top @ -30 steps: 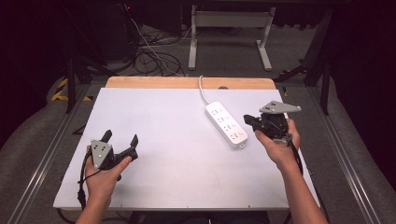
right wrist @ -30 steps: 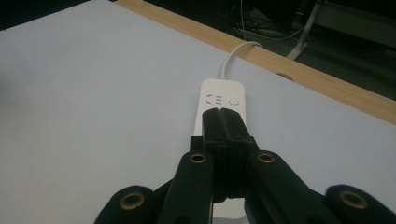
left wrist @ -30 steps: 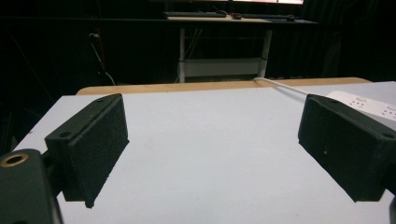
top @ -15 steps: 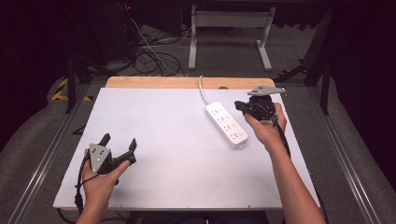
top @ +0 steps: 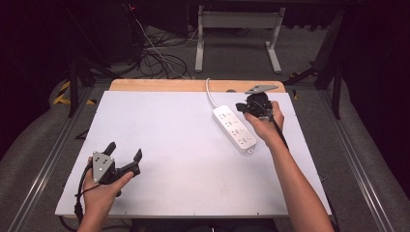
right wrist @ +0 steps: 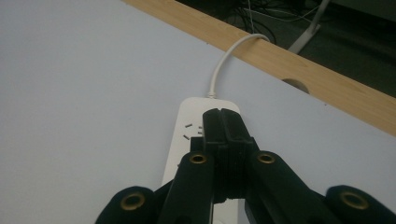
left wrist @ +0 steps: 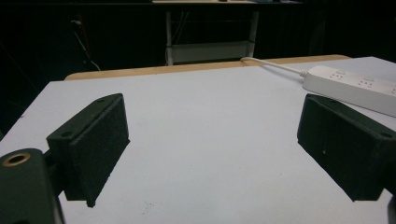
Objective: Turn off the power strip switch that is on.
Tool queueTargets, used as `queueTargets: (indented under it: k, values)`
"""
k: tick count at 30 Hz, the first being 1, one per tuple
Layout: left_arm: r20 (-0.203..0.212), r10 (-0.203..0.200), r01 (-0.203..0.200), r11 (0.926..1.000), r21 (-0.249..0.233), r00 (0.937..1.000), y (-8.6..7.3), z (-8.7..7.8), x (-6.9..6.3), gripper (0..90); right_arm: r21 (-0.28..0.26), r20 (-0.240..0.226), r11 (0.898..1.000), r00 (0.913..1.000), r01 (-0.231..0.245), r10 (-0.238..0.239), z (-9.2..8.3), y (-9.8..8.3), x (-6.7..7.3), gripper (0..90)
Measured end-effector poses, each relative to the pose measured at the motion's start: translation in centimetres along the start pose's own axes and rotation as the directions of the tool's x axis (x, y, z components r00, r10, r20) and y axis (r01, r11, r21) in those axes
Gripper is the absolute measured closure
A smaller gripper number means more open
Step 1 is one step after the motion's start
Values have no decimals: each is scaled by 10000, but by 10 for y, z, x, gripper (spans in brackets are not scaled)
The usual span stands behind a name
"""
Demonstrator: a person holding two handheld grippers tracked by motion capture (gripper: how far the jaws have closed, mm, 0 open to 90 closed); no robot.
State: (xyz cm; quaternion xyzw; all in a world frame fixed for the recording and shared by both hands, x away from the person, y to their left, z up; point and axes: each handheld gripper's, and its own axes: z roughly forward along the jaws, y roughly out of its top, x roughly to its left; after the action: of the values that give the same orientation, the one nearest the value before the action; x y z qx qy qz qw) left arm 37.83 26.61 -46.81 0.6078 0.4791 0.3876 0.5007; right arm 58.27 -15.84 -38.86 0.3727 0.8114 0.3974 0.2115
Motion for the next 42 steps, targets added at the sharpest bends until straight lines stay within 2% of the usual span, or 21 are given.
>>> queueTargets:
  k: [3,6,7,9,10,13,19,24,28,33,42]
  values:
    - [111,26,-28,9999,103,9999,0,1,-1,96,278,94,9996,9999,104,-107,12,4,-1,900]
    - [131,28,-30,9999,146,9999,-1,2,-1,97,157,-14,9997,9999,163,-163,18,10,-1,900]
    - [127,63,-66,9998,170,9999,-1,2,-1,98,121,-46,9989,9990,453,-453,26,17,3,900]
    - [118,18,-20,9999,171,9999,-1,2,0,98,112,-82,9986,9987,513,-512,29,17,3,900]
    - [118,16,-19,9998,202,9999,-1,2,0,99,457,-4,9971,9982,607,-607,36,17,2,900]
    - [106,33,-36,9998,216,9999,-1,0,0,100,539,-111,9980,9994,336,-330,41,13,-3,900]
    - [156,23,-26,9999,165,9999,-1,-3,-1,103,1180,-24,9930,10000,-51,54,65,0,-10,900]
    - [156,-25,23,9999,159,9999,-2,-4,0,105,1331,133,9911,9999,84,-102,77,-6,-9,900]
    - [167,13,-17,9998,196,9999,-2,-5,-1,106,1234,329,9923,9994,72,-113,82,-11,-10,900]
    - [204,-17,13,9998,206,9998,-2,-5,-1,108,985,211,9951,9998,-67,47,84,-15,-13,900]
    - [214,-29,25,9998,187,9998,-2,-4,-2,110,1281,311,9917,9994,105,-146,88,-16,-7,900]
